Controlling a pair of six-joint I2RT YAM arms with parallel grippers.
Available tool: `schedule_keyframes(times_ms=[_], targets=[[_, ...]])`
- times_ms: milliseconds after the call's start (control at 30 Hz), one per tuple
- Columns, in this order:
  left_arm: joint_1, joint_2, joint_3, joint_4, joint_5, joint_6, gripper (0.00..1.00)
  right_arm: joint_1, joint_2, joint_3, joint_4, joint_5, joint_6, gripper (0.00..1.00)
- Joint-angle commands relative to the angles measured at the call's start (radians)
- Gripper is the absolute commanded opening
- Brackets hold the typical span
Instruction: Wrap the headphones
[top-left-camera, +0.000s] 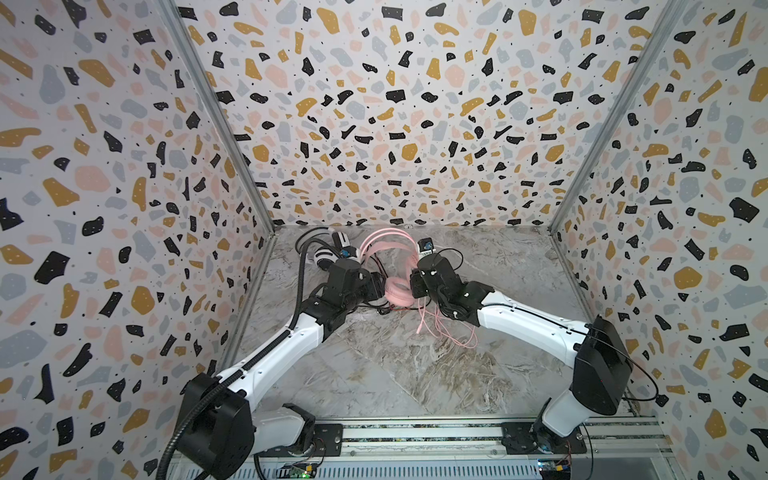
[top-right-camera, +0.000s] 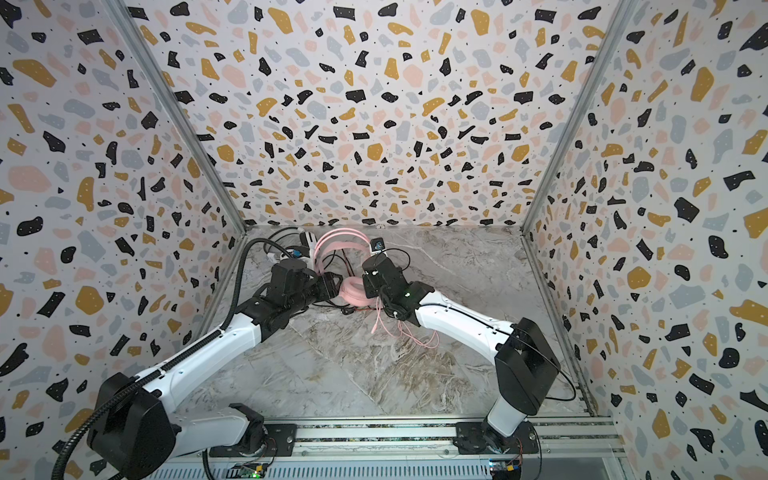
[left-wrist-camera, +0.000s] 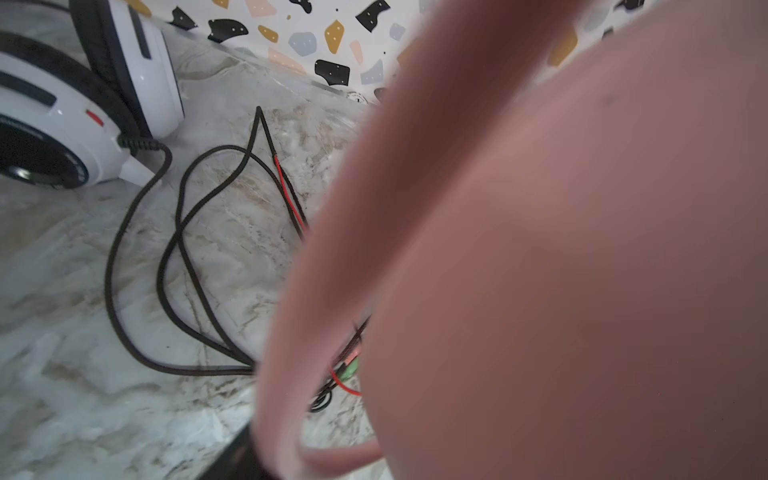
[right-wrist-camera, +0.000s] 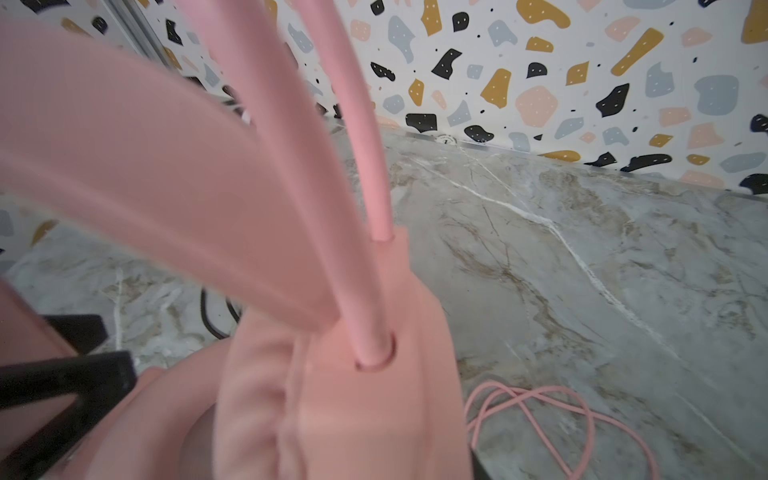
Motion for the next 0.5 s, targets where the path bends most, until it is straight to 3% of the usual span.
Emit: schedule_keyframes(times_ms=[0,200,333,467], targets=[[-0.008,-0.063,0.019,-0.082,0.025,0.196,0.99,-0.017,-0.026,0.152,-0.134,-0.067,-0.131,0.24],[-0.008,-0.23,-0.033,-0.032,-0.036,0.304,1.0,-0.032,0.001,0.273,-0.324,-0.028,-0.168,0.24],[-0.007,-0.316,-0.074,0.014,-0.026,0.4,1.0,-0.062,-0.036,0.225,-0.304,-0.045,-0.121,0.24],[-0.007,-0.306,-0.04,-0.071,0.028,0.505,1.0,-0.108,-0.064,0.196,-0.296,-0.071,-0.091,0.24]])
